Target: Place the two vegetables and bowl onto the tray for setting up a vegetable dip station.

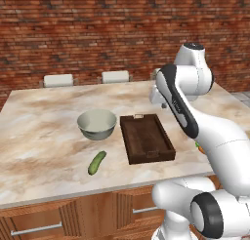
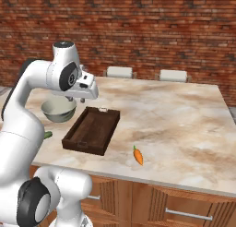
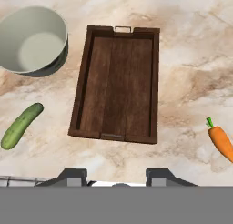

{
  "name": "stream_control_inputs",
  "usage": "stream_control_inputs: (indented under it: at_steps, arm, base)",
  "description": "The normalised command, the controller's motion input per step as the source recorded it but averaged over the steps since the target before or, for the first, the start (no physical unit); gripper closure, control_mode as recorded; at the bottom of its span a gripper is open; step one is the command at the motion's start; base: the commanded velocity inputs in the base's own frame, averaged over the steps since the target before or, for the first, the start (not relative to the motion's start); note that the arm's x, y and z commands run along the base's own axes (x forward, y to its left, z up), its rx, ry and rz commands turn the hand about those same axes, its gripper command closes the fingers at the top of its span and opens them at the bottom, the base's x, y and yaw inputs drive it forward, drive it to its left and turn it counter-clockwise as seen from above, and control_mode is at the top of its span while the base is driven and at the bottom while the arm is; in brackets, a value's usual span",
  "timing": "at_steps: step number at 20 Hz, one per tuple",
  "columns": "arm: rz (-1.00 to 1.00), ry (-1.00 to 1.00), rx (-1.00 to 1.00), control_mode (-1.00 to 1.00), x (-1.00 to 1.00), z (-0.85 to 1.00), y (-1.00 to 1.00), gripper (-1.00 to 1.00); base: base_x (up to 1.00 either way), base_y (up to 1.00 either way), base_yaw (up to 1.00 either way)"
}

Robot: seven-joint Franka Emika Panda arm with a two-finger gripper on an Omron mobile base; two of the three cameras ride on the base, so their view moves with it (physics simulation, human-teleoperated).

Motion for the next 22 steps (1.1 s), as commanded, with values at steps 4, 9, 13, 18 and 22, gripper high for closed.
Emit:
stream_control_inputs:
  at_steps: [4,9,13,18,22]
  arm:
    - [0.0,0.02,0.0,-1.0,0.0,0.0,0.2,-1.0]
    - [0.0,0.08,0.0,-1.0,0.0,0.0,0.77,-1.0]
    - [0.0,0.09,0.0,-1.0,0.0,0.0,0.82,-1.0]
    - [-0.01,0.07,0.01,-1.0,0.0,0.0,0.71,-1.0]
    - [-0.02,0.01,0.0,-1.0,0.0,-0.19,0.58,-1.0]
  base:
    - [0.0,0.0,0.0]
    - [0.0,0.0,0.0]
    - [0.0,0.0,0.0]
    - [0.0,0.0,0.0]
    - [0.0,0.0,0.0]
